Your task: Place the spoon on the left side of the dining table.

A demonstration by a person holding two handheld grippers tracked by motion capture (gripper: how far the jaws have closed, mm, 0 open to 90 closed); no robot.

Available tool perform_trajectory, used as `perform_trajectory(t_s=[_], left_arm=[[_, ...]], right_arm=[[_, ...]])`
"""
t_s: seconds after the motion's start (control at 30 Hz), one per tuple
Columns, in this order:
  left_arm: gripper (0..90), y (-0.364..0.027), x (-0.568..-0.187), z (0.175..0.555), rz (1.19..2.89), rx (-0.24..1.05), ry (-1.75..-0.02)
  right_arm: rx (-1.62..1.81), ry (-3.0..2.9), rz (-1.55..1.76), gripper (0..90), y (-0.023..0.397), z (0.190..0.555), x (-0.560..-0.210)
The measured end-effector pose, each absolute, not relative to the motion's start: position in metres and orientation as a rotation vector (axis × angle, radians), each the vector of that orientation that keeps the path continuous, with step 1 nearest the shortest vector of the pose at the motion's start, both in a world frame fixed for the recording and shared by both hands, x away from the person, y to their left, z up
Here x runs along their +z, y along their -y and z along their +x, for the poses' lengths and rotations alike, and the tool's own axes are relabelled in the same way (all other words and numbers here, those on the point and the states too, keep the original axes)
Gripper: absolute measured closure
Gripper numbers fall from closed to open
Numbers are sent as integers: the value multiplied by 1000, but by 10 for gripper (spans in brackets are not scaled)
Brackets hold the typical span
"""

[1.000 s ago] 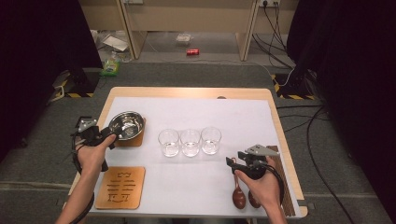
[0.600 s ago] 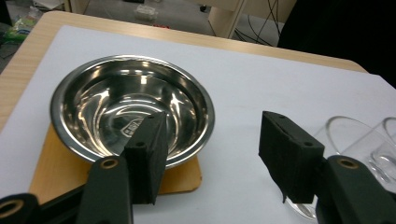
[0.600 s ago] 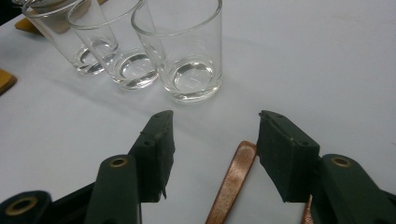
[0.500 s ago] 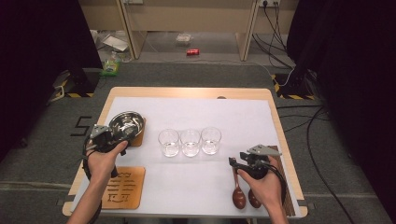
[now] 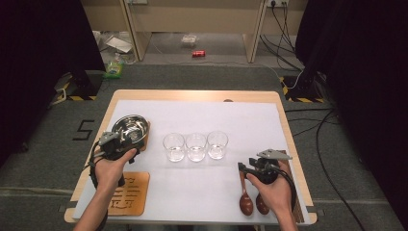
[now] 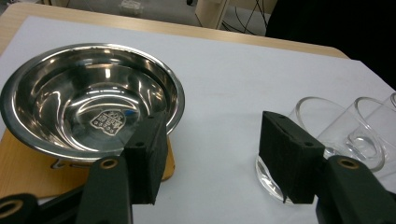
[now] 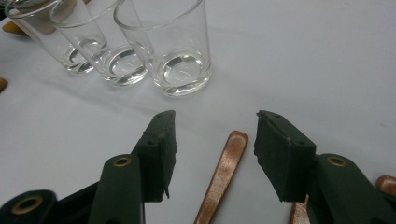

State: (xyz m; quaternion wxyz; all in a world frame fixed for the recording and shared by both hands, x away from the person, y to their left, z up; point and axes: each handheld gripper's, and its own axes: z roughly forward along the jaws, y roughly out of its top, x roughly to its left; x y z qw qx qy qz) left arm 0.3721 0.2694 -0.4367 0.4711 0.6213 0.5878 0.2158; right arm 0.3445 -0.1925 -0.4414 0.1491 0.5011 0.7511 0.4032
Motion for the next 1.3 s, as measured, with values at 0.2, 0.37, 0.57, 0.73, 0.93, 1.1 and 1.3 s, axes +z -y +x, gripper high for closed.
perform_trajectory(t_s=[0.2,0.37,0.57,0.73,0.93,1.1,1.3], left_arm=[[416,-270,-445,358,1536,511,-1428],[414,-273,-450,349,1545,504,-1418],[415,-278,-455,344,1554,505,-1424],[415,-278,-460,342,1566,495,-1426],[415,-276,-460,343,1573,487,-1413],[415,-276,-459,343,1568,483,-1410],[415,-277,-458,344,1564,487,-1412]], right_arm=[[1109,-2138,1523,540,205,345,-438],[1054,-2122,1601,592,213,348,-439],[955,-2140,1743,676,222,356,-449],[887,-2155,1827,728,229,367,-454],[839,-2172,1870,772,232,374,-457],[818,-2182,1912,801,232,378,-459],[799,-2197,1950,808,233,379,-460]])
